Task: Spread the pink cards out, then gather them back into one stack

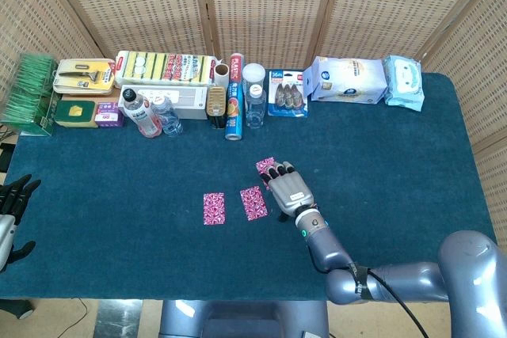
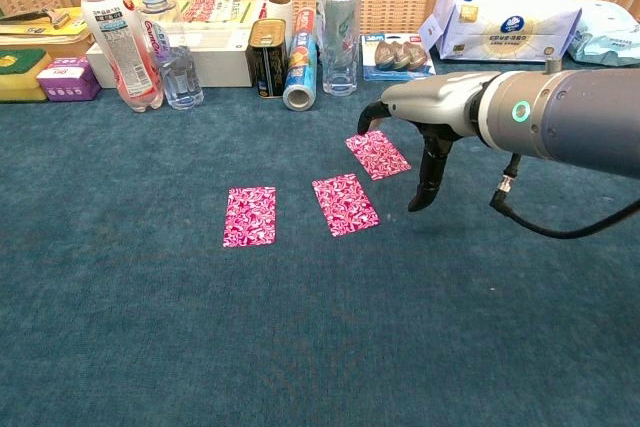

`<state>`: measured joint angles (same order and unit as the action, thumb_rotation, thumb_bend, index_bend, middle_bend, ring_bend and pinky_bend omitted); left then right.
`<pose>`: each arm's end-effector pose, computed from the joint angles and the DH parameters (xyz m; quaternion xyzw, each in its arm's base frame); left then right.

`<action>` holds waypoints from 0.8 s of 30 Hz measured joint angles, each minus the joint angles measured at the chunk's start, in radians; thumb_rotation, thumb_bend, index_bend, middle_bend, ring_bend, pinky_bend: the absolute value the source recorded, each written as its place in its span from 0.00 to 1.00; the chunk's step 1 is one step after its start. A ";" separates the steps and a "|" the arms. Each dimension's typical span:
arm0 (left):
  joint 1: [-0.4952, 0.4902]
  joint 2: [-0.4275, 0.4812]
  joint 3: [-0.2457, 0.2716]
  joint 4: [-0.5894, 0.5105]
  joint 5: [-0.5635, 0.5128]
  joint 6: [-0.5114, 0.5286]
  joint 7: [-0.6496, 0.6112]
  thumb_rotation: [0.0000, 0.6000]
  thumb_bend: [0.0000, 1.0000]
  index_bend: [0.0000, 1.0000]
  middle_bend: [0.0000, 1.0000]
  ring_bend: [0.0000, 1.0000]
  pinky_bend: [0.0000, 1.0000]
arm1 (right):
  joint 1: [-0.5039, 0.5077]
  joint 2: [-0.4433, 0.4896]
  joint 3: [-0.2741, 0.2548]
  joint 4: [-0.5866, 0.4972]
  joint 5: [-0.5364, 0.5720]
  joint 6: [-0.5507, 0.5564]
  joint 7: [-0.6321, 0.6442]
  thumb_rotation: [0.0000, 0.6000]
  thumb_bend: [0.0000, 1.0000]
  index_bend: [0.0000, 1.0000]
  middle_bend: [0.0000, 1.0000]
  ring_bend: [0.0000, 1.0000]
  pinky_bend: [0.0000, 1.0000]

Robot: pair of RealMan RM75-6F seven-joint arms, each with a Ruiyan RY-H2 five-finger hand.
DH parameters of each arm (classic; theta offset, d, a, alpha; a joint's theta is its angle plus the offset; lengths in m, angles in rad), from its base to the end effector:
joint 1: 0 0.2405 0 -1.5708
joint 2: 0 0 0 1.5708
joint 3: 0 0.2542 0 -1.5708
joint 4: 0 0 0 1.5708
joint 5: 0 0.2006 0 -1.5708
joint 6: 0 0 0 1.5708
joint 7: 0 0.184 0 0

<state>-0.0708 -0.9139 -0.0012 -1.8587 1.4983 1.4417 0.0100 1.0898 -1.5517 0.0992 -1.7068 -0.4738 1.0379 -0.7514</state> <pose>-0.2808 0.2026 0.1915 -0.6030 -0.4277 -0.3658 0.5653 -0.0754 -0.3665 -0.0545 0.7935 -0.3826 0.2434 0.4059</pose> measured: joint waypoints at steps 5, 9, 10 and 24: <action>0.000 -0.003 0.002 -0.002 0.000 -0.002 0.014 1.00 0.05 0.00 0.00 0.00 0.05 | 0.017 -0.007 0.010 0.046 0.013 -0.016 -0.020 1.00 0.03 0.13 0.11 0.04 0.08; -0.001 -0.006 0.001 -0.003 -0.007 -0.006 0.020 1.00 0.05 0.00 0.00 0.00 0.05 | 0.027 -0.018 0.007 0.116 -0.016 -0.060 -0.022 1.00 0.05 0.13 0.11 0.03 0.10; -0.002 -0.006 0.001 -0.003 -0.009 -0.007 0.021 1.00 0.05 0.00 0.00 0.00 0.05 | 0.029 -0.022 0.005 0.139 -0.035 -0.076 -0.018 1.00 0.05 0.13 0.11 0.03 0.11; -0.015 -0.005 -0.004 -0.007 -0.031 -0.032 0.027 1.00 0.05 0.00 0.00 0.00 0.05 | 0.054 -0.087 0.004 0.338 -0.163 -0.226 0.048 1.00 0.07 0.14 0.11 0.05 0.14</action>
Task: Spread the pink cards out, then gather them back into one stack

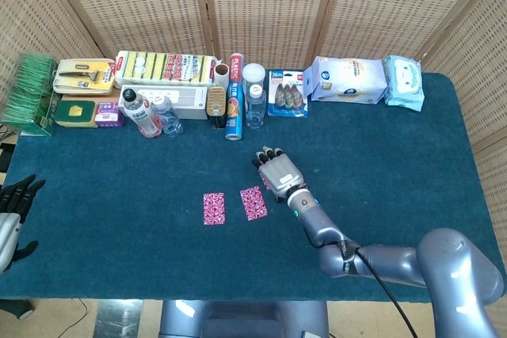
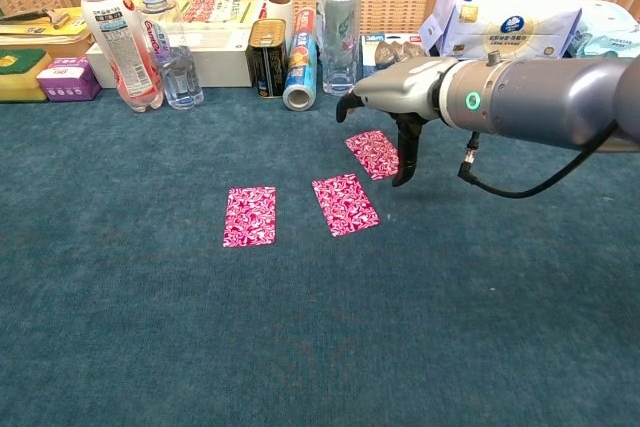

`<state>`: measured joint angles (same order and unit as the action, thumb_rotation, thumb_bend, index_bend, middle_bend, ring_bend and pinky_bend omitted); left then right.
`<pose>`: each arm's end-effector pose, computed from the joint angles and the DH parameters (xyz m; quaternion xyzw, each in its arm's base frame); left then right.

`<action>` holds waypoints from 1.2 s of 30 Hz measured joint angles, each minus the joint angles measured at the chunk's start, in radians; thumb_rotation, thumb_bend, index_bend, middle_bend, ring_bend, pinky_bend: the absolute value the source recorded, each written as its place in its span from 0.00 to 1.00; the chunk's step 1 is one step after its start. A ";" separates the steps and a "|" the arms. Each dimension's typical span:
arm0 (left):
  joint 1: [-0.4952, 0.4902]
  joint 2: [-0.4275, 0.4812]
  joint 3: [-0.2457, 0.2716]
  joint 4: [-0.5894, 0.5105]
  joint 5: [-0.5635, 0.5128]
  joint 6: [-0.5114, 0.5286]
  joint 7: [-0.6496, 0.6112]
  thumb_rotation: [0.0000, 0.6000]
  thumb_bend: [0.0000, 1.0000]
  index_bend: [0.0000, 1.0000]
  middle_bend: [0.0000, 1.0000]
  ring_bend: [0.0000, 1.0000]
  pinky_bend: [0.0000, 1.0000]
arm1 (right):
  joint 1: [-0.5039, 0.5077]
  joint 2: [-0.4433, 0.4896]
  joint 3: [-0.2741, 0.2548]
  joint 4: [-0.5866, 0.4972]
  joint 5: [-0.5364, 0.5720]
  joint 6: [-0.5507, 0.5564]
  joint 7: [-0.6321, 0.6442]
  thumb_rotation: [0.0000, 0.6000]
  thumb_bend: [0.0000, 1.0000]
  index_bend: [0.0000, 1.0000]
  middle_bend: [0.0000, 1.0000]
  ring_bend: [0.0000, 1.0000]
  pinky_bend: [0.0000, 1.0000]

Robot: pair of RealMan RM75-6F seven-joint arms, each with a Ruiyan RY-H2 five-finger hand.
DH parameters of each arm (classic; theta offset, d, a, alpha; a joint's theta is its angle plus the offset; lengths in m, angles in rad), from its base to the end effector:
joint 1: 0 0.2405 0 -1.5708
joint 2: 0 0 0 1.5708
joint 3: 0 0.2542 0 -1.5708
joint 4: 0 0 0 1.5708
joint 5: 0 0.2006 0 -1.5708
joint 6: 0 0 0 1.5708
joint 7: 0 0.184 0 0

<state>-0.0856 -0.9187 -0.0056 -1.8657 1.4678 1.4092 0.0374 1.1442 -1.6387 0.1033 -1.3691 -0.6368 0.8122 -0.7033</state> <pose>-0.2828 0.2068 0.1864 -0.6065 -0.4331 -0.3520 0.5662 -0.0673 -0.4135 -0.0769 0.8327 -0.2913 0.2404 0.4049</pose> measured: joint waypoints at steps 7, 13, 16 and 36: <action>-0.003 0.001 -0.008 0.000 -0.025 -0.006 -0.002 1.00 0.05 0.00 0.00 0.00 0.05 | 0.024 -0.047 0.017 0.113 -0.038 -0.069 0.042 1.00 0.07 0.14 0.11 0.05 0.15; -0.010 0.001 -0.014 0.000 -0.044 -0.018 0.001 1.00 0.05 0.00 0.00 0.00 0.05 | 0.036 -0.070 0.009 0.177 -0.068 -0.106 0.052 1.00 0.07 0.15 0.11 0.05 0.15; -0.013 0.000 -0.016 -0.001 -0.051 -0.024 0.007 1.00 0.05 0.00 0.00 0.00 0.05 | 0.036 -0.074 0.009 0.192 -0.075 -0.122 0.068 1.00 0.07 0.16 0.11 0.05 0.15; -0.021 -0.005 -0.021 -0.009 -0.075 -0.035 0.026 1.00 0.05 0.00 0.00 0.00 0.05 | 0.034 -0.079 -0.009 0.266 -0.081 -0.174 0.088 1.00 0.07 0.21 0.11 0.05 0.16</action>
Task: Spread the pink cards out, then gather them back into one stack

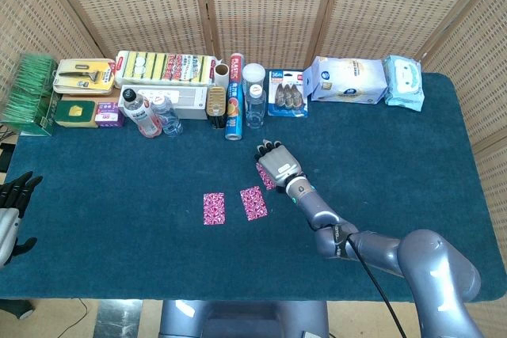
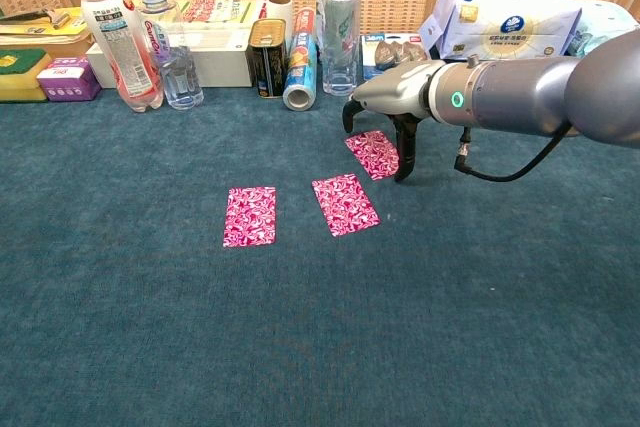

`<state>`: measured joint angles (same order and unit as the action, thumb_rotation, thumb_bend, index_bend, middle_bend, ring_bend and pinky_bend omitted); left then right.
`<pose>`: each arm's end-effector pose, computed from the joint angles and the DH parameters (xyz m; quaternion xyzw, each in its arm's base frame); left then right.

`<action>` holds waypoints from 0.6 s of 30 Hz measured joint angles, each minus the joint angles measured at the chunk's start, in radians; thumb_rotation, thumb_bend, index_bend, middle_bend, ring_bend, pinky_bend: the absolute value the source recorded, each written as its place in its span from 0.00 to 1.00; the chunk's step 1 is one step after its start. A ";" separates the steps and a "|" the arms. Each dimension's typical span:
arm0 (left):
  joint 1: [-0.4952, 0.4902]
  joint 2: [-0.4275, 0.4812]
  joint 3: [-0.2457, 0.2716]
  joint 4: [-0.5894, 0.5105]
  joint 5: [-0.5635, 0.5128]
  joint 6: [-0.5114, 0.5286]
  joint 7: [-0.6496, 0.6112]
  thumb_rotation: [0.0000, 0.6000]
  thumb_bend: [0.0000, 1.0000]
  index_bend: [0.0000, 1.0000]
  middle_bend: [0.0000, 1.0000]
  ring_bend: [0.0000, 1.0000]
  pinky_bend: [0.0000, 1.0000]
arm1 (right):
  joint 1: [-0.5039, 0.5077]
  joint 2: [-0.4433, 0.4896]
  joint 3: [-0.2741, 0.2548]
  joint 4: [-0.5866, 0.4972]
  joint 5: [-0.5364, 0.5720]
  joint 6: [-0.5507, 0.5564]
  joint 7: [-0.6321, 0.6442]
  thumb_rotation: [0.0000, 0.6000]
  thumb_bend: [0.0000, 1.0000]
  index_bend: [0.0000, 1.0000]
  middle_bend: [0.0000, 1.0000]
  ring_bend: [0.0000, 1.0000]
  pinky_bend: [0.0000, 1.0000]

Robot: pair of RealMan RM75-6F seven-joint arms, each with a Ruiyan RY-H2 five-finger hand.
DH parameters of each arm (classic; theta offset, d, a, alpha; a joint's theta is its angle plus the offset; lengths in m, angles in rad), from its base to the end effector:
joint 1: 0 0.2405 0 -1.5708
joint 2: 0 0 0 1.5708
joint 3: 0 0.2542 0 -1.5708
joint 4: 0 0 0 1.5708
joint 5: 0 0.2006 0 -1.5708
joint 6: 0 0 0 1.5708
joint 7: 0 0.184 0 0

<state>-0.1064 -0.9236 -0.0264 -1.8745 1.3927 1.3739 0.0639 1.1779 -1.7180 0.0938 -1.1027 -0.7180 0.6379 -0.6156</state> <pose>-0.2884 0.2156 0.1856 -0.5959 -0.4444 -0.3382 0.5770 -0.0788 -0.4445 -0.0935 0.8484 -0.2671 0.2116 0.4050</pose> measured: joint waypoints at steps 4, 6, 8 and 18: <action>-0.001 -0.001 0.000 -0.001 -0.003 -0.001 0.002 1.00 0.05 0.00 0.00 0.00 0.05 | 0.001 -0.007 -0.002 0.010 0.003 -0.006 0.004 1.00 0.08 0.21 0.11 0.05 0.16; -0.001 -0.001 -0.001 -0.001 -0.005 0.000 0.002 1.00 0.05 0.00 0.00 0.00 0.05 | 0.001 -0.009 -0.002 0.012 0.004 -0.007 0.006 1.00 0.08 0.21 0.11 0.05 0.16; -0.001 -0.001 -0.002 -0.001 -0.006 0.000 0.002 1.00 0.05 0.00 0.00 0.00 0.05 | 0.002 -0.011 -0.003 0.015 0.001 -0.004 0.005 1.00 0.08 0.21 0.11 0.05 0.16; -0.001 -0.001 -0.001 -0.001 -0.009 -0.001 0.001 1.00 0.05 0.00 0.00 0.00 0.05 | -0.005 -0.021 0.000 0.033 -0.007 0.005 0.015 1.00 0.08 0.27 0.12 0.05 0.17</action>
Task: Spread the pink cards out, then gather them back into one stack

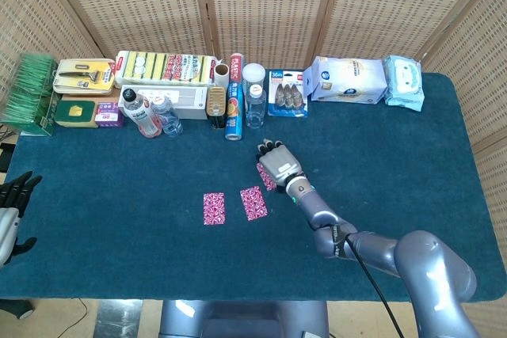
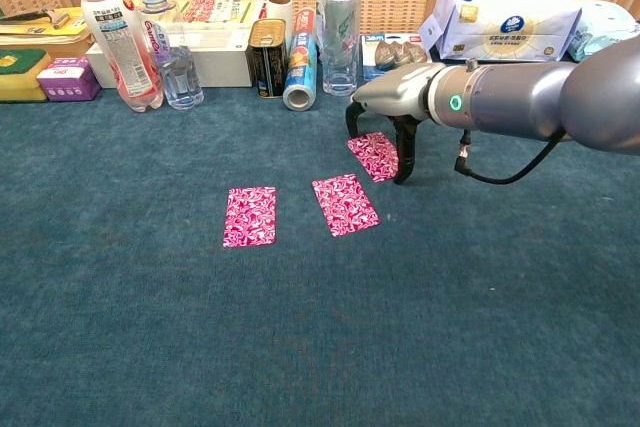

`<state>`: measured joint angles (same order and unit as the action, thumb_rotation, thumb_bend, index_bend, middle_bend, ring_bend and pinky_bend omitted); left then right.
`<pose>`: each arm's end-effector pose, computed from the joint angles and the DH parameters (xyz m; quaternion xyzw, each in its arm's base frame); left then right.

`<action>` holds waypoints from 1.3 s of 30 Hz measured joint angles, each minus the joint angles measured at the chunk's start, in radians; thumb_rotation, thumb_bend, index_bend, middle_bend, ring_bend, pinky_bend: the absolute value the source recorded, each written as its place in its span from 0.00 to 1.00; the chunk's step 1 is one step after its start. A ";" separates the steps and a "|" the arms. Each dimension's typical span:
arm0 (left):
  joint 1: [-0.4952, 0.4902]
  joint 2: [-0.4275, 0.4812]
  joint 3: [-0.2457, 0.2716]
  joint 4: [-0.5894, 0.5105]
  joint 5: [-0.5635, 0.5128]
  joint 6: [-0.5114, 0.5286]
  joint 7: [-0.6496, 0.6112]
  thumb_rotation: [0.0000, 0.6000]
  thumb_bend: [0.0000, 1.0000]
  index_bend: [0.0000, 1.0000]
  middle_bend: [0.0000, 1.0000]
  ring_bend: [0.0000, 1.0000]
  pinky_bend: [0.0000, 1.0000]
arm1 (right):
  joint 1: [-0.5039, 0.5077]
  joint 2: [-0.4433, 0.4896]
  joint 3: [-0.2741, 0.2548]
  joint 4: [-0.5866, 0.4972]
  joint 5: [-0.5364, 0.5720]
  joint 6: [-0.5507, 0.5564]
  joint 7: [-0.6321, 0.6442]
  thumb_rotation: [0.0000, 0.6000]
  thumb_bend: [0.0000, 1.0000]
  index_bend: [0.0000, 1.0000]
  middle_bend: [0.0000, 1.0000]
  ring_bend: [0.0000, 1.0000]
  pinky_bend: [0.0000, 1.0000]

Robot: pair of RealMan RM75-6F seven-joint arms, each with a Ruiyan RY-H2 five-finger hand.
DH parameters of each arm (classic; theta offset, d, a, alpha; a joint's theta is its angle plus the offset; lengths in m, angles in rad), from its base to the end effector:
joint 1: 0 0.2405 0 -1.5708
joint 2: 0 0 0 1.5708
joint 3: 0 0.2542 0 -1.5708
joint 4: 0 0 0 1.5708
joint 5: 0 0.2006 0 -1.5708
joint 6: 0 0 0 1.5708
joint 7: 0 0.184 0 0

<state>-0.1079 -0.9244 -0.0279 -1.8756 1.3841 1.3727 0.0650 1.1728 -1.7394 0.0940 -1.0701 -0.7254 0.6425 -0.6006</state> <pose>-0.2892 0.2162 0.1857 -0.5936 -0.4462 -0.3376 0.5784 -0.0817 -0.4466 -0.0962 0.8441 -0.2710 0.2141 0.4102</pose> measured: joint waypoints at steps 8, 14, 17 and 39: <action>-0.001 -0.001 0.000 -0.001 -0.003 0.000 0.004 1.00 0.05 0.00 0.00 0.00 0.05 | -0.007 0.001 0.002 0.002 0.000 -0.003 0.008 1.00 0.09 0.29 0.12 0.05 0.17; -0.002 -0.002 0.000 -0.002 -0.002 -0.002 0.005 1.00 0.05 0.00 0.00 0.00 0.05 | -0.011 0.011 0.003 -0.012 -0.005 0.004 0.007 1.00 0.09 0.29 0.13 0.05 0.17; -0.001 -0.002 0.001 -0.002 -0.001 0.000 0.006 1.00 0.05 0.00 0.00 0.00 0.05 | -0.012 0.018 0.003 -0.024 -0.004 0.010 0.005 1.00 0.09 0.30 0.13 0.05 0.17; -0.006 0.024 0.012 0.006 0.044 -0.013 -0.068 1.00 0.05 0.00 0.00 0.00 0.05 | -0.022 0.104 -0.015 -0.263 0.148 0.168 -0.136 1.00 0.09 0.30 0.13 0.05 0.17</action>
<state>-0.1142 -0.9004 -0.0163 -1.8695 1.4281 1.3601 -0.0028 1.1507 -1.6351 0.0793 -1.3333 -0.5778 0.8105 -0.7369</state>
